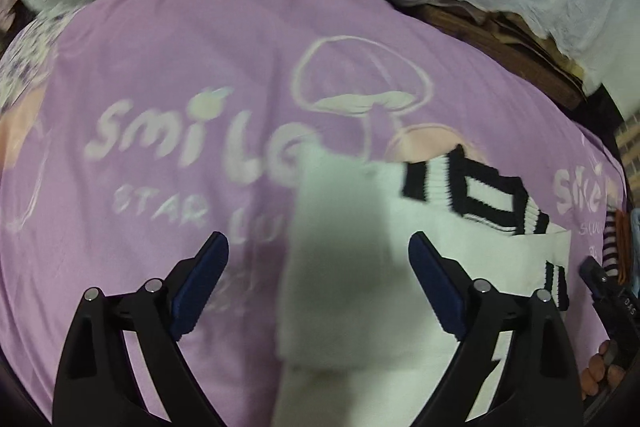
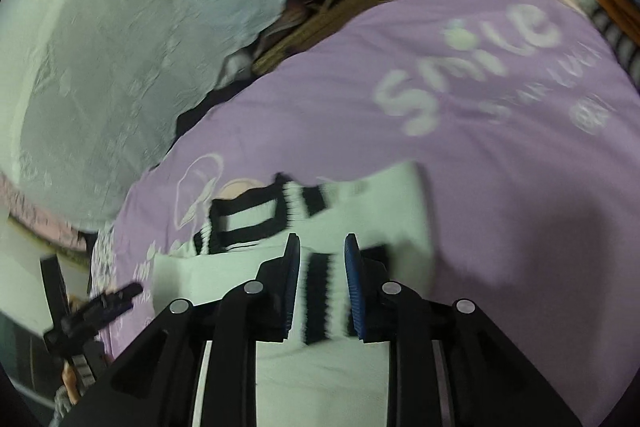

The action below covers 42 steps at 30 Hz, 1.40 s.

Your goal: Fold small clothes

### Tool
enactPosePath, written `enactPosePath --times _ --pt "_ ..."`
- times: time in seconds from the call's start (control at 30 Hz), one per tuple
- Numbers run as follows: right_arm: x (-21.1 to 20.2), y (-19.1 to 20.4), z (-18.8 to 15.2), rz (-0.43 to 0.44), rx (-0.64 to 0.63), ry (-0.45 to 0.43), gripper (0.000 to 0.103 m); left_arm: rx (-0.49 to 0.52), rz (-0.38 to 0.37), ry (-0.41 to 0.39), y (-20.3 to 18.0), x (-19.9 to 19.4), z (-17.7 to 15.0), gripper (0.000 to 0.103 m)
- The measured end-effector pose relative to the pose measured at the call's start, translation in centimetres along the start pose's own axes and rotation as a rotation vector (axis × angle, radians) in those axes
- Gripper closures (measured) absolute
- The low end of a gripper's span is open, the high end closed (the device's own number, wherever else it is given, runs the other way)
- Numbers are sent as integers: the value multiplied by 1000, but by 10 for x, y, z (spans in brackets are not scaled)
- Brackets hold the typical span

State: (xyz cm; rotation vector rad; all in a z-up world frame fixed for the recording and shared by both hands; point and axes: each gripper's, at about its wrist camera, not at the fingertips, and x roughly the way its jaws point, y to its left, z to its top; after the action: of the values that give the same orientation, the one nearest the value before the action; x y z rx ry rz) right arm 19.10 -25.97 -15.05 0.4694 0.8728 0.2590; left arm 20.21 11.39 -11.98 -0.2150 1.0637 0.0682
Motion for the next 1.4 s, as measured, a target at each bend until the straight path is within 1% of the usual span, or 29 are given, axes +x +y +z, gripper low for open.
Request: enactPosePath --times 0.07,0.13,0.2,0.23,0.27,0.3,0.37,0.43,0.5,0.57,0.63,0.67,0.73,0.8,0.83,0.87,0.9,0.97,1.03,1.1,1.13,1.2,1.3,1.4 --pt "16 8 -3 4 -17 27 79 31 10 8 -11 11 2 14" --pt "33 10 -8 -26 -34 60 79 52 28 40 -19 29 1 14" --pt "42 5 -13 -47 -26 80 83 55 57 84 -17 47 -3 14" --pt "46 2 -13 -43 -27 80 86 55 87 116 -14 60 -7 12" --pt "48 0 -13 -46 -33 82 90 48 86 130 -11 67 -10 7" --pt "49 -2 -12 -49 -38 85 92 29 79 123 -7 70 -11 4" --pt "49 -5 -9 -40 -34 95 94 10 66 117 -2 70 -12 4" --pt "48 -5 -8 -36 -29 103 94 18 75 119 -4 68 -12 4" --pt "38 -1 -8 -40 -40 90 89 17 78 118 -4 61 -11 5" --pt "25 7 -12 -40 -87 72 87 29 71 85 -2 42 -14 5" --pt "13 15 -20 -48 -144 73 86 48 69 51 1 26 -22 5" --pt "9 18 -25 -55 -164 77 85 50 68 49 3 22 -26 5" --pt "6 16 -38 -74 -188 103 82 56 70 68 7 23 -39 5" --pt "12 8 -50 -93 -188 139 82 58 90 100 13 32 -50 4" --pt "16 3 -56 -91 -184 152 82 31 67 92 19 33 -56 4" --pt "17 0 -60 -85 -190 144 82 14 56 79 21 33 -57 4" --pt "17 0 -62 -86 -202 136 82 14 61 77 20 33 -57 4" --pt "16 4 -61 -106 -217 146 82 3 80 92 18 32 -53 4" --pt "10 9 -59 -112 -211 153 82 -19 66 110 17 28 -49 6" --pt "-4 15 -60 -98 -226 138 80 -11 52 97 17 15 -51 6" --pt "-14 20 -63 -90 -250 125 79 6 47 79 14 5 -56 6" --pt "-26 27 -70 -76 -273 125 78 34 26 73 13 -10 -69 6" --pt "-39 31 -92 -66 -299 154 78 89 1 115 8 -18 -105 6" --pt "-45 29 -120 -78 -316 200 78 147 21 176 5 -16 -140 6"
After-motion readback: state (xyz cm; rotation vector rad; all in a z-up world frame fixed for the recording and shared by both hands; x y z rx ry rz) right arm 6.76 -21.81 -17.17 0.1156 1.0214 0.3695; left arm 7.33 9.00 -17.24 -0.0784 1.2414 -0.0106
